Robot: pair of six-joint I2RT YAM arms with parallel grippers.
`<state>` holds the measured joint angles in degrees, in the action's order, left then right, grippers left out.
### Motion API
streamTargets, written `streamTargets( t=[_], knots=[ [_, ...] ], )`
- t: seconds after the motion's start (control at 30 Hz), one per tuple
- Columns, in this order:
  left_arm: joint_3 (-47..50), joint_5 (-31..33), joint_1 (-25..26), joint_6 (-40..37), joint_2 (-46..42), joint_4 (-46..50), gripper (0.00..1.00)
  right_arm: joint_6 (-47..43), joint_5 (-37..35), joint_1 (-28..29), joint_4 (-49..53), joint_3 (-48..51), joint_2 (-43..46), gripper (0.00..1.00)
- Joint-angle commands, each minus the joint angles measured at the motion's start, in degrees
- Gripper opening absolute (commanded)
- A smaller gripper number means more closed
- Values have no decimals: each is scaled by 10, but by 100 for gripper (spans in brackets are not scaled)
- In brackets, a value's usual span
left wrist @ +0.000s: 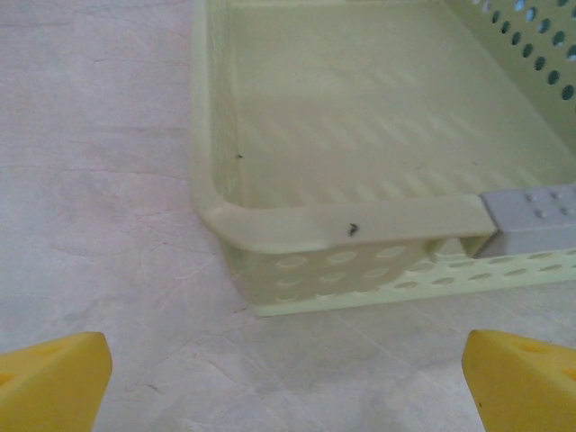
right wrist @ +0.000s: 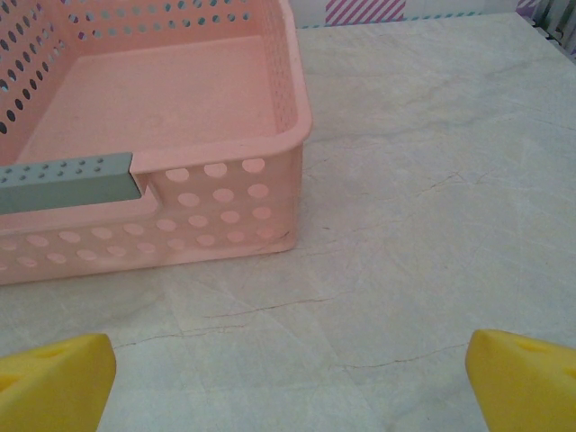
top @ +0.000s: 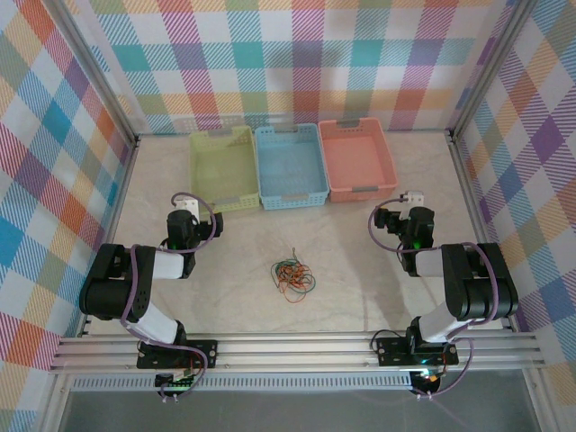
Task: Untangle the cables
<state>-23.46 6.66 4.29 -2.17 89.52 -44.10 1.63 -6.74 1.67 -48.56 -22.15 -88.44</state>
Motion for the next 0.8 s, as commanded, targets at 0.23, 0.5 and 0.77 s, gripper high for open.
streamTargets(
  t=[0.23, 0.5, 0.77],
  knots=[
    [-42, 78, 53, 64, -219, 183, 100, -13, -60, 31, 104, -29, 100, 100],
    [-134, -60, 44, 403, -231, 381, 100, 93, -12, 49, 191, -44, 251, 98],
    [-199, -122, 60, 418, -223, 508, 100, 200, 79, 61, 285, -119, 266, 88]
  ],
)
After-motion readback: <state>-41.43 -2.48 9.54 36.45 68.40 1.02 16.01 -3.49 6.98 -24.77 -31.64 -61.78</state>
